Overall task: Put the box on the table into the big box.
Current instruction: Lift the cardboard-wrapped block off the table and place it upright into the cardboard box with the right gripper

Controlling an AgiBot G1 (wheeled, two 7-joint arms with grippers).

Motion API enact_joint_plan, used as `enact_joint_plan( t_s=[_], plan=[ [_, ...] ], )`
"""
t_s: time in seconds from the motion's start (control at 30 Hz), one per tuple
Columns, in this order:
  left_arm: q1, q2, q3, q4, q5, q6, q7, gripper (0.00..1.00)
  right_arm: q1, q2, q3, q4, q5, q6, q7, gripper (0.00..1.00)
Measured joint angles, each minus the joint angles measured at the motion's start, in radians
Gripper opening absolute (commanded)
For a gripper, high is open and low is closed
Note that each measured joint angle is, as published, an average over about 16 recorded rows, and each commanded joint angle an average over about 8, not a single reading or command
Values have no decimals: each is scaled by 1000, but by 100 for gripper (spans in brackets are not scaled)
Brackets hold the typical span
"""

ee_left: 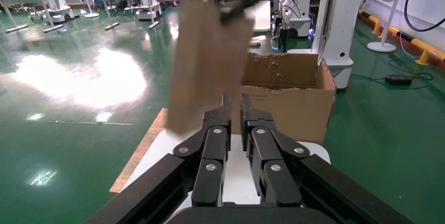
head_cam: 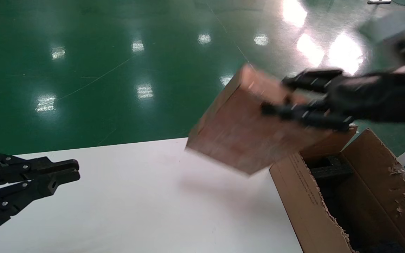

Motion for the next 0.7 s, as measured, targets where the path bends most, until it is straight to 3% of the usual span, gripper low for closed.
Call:
enact_joint_plan(
  t_s=[0.37,0.7],
  plan=[
    [0,0,0,0,0,0,0,0,122,388,18,310,-141,177,230,0],
    [0,0,1,0,-1,0,0,0,179,609,-173,373,-104,321,216,0]
  ],
)
